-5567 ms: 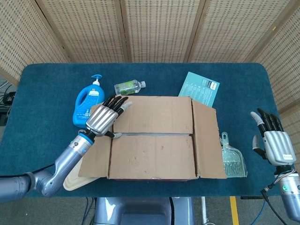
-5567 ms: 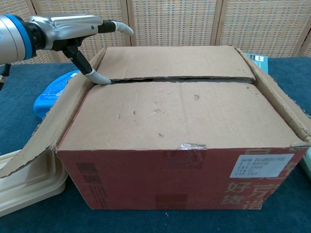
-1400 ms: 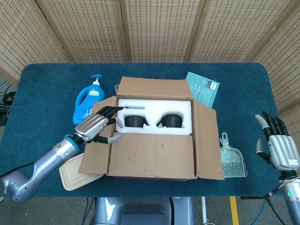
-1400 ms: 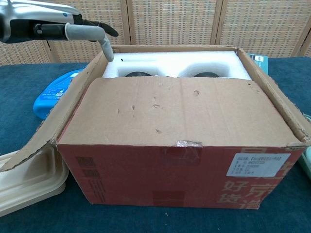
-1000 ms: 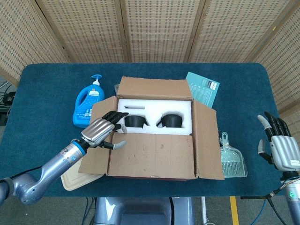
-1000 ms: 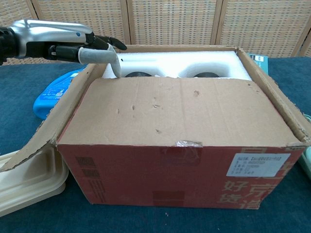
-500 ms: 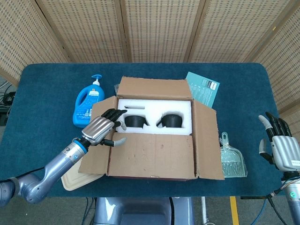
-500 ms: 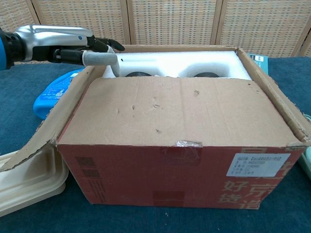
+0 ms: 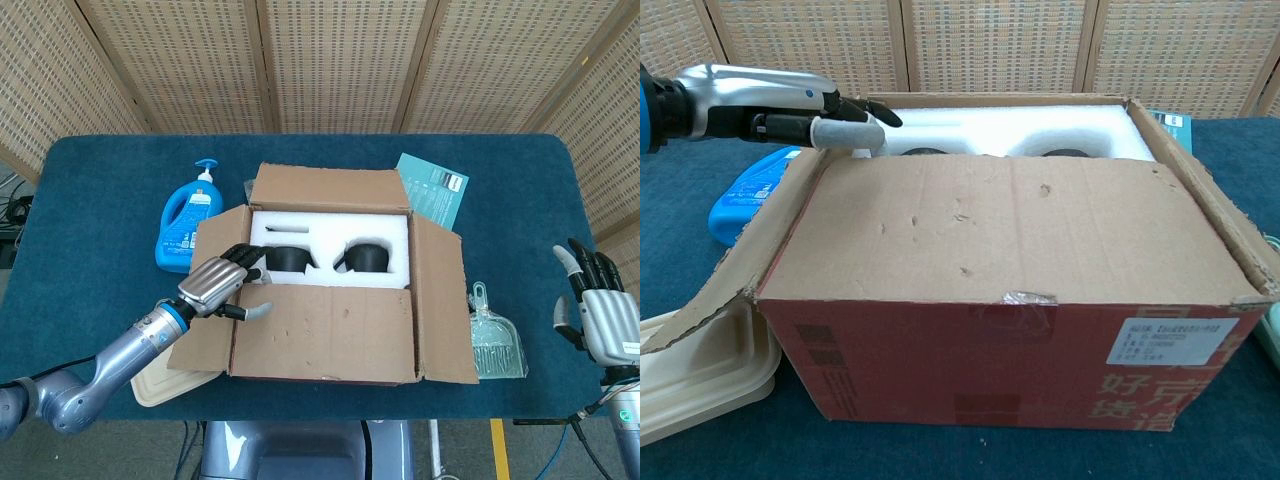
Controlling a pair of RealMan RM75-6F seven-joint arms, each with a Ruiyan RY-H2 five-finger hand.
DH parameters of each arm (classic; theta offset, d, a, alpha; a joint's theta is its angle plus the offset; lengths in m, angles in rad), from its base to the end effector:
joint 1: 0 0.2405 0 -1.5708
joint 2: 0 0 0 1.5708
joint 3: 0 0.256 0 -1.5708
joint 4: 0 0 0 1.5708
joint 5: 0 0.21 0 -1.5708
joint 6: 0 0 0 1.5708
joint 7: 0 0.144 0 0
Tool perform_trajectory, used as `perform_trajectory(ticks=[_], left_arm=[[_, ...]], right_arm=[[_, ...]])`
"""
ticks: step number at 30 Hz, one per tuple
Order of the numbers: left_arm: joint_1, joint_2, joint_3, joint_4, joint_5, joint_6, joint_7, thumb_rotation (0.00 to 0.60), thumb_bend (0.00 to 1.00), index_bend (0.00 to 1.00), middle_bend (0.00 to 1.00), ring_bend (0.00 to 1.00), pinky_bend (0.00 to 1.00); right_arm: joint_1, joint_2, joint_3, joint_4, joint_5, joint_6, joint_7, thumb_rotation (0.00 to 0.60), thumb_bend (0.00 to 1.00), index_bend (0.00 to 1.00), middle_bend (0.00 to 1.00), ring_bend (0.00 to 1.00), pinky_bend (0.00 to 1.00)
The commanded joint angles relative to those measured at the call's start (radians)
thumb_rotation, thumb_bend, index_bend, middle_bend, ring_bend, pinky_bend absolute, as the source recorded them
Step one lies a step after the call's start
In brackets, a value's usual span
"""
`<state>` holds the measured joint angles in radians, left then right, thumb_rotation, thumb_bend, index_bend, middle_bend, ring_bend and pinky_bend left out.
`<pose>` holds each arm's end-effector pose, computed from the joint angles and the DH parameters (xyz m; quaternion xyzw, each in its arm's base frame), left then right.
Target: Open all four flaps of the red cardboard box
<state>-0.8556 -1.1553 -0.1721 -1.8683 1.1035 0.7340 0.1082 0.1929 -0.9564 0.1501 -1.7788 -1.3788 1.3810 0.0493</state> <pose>-0.0963 0.3227 0.0520 -0.7846 -0.4279 -0.3558 0.2733 -0.2753 -0.2298 0.2000 0.5746 -0.3994 0.4251 0.5741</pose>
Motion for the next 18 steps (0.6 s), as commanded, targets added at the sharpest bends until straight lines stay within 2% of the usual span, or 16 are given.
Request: perform_trajectory(ticks=[1, 11, 15, 18], left_arm=[[0.008, 0.024, -0.020, -0.018, 0.008, 0.003, -0.053, 0.086, 0.29, 0.37, 0.00, 0.00, 0.00], [0.032, 0.154, -0.083, -0.084, 0.080, -0.076, -0.307, 0.087, 0.29, 0.38, 0.00, 0.00, 0.00], [0.049, 0.202, -0.101, -0.107, 0.139, -0.093, -0.400, 0.086, 0.29, 0.38, 0.00, 0.00, 0.00], [0.063, 0.244, -0.113, -0.124, 0.220, -0.114, -0.524, 0.081, 0.29, 0.38, 0.00, 0.00, 0.00]], right_arm=[[0.000, 0.000, 0.001, -0.001, 0.000, 0.000, -0.002, 0.600, 0.78, 0.00, 0.00, 0.00, 0.00], [0.003, -0.003, 0.003, -0.004, 0.002, -0.003, -0.007, 0.600, 0.78, 0.00, 0.00, 0.00, 0.00], [0.004, -0.004, 0.003, -0.006, 0.003, -0.005, -0.011, 0.600, 0.78, 0.00, 0.00, 0.00, 0.00], [0.005, -0.003, 0.005, -0.010, 0.004, -0.005, -0.016, 0.600, 0.78, 0.00, 0.00, 0.00, 0.00]])
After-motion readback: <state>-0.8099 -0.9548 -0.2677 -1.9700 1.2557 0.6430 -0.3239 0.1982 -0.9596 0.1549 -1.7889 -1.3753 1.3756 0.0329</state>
